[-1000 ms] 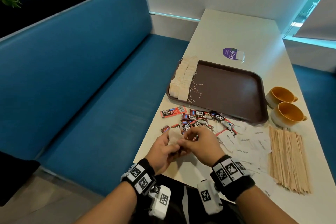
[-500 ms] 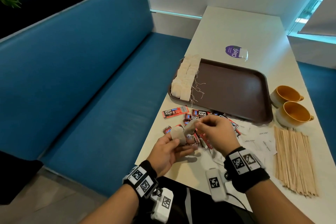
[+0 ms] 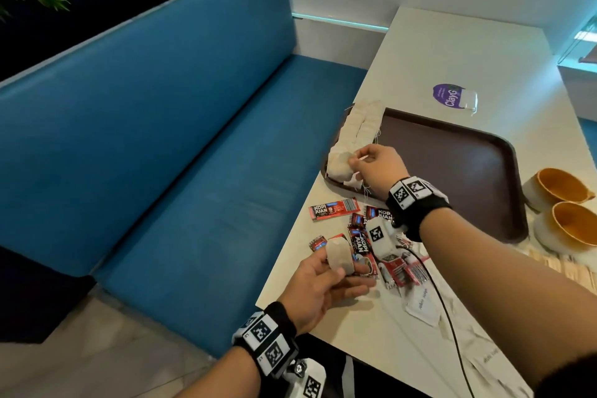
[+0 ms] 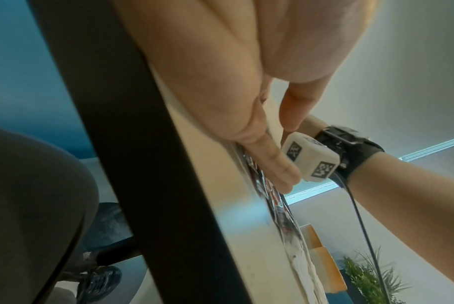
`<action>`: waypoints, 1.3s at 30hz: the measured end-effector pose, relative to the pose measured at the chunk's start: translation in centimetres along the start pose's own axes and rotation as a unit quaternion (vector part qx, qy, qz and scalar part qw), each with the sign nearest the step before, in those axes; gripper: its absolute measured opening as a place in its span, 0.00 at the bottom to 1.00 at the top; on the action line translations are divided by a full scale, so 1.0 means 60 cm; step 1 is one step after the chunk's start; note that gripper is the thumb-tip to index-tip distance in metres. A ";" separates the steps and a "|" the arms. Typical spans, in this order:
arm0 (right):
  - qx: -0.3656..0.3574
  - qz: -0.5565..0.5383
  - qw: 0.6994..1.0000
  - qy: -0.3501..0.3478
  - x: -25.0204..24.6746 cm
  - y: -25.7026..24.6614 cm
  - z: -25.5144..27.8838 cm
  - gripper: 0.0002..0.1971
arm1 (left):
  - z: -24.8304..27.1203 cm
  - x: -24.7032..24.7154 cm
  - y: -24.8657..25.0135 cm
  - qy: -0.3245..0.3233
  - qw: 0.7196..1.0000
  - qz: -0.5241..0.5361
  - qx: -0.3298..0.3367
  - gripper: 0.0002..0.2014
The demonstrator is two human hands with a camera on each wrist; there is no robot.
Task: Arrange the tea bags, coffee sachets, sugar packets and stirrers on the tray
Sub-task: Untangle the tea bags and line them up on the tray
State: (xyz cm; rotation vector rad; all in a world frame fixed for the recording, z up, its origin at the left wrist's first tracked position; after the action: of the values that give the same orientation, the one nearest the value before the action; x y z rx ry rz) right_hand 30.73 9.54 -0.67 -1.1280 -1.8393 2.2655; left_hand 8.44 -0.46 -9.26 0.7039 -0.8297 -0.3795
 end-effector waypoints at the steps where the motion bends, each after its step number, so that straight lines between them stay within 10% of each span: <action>1: 0.002 0.024 1.000 -0.014 0.009 0.001 -0.005 0.04 | -0.001 -0.001 -0.001 -0.002 1.000 0.004 -0.002 0.11; 28: -0.023 0.213 0.972 -0.100 0.053 -0.013 -0.018 0.04 | -0.002 0.003 0.007 -0.024 0.999 0.028 0.027 0.26; 39: -0.033 -0.010 0.994 -0.100 0.008 -0.010 0.174 0.08 | 0.009 0.008 0.013 0.016 0.997 0.070 0.037 0.16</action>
State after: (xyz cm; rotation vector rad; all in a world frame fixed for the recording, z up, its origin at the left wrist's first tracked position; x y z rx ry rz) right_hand 24.59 1.11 0.13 -0.9140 -1.9985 2.4007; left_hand 8.34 -0.39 -8.23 0.7147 -0.8607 -0.2117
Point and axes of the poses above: each hand's wrist, its own z-axis away from the middle knuckle, its own x-axis out of the palm, y = z × x, the point moved 7 cm from there along -z, towards the middle knuckle, and after that the axes turned 7 degrees about -x, right-handed, at the moved point
